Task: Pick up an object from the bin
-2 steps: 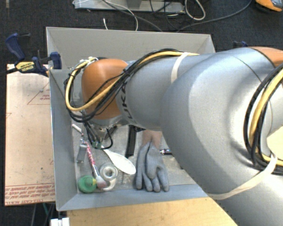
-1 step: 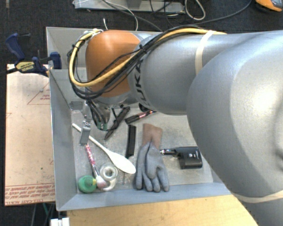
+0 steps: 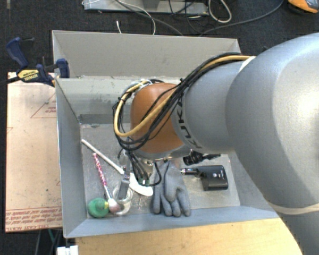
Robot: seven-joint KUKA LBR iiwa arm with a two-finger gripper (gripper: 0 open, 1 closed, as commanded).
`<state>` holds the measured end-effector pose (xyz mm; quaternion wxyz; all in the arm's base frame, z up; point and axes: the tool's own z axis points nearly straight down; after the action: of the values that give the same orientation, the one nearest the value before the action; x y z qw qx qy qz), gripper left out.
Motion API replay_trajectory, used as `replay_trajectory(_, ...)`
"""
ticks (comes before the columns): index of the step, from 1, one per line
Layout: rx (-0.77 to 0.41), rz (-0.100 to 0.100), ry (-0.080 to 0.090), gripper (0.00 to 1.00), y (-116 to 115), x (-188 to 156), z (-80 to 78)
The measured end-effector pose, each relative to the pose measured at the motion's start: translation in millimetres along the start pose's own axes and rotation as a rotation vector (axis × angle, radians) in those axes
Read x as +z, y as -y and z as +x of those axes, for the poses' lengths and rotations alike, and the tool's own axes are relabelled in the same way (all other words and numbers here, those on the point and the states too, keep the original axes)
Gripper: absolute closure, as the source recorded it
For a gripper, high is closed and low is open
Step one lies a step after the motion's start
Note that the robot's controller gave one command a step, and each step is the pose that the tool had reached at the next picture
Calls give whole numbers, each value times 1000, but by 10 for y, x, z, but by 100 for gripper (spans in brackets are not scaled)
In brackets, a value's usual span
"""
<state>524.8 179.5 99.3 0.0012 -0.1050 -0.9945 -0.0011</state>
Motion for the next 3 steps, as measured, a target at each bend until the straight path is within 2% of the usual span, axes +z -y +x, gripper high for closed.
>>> replay_trajectory(1,197,-19,21,0,-796,302,-499)
replay_trajectory(2,208,-1,1,100,241,292,-21)
replay_trajectory(3,208,-1,2,100,241,292,-21)
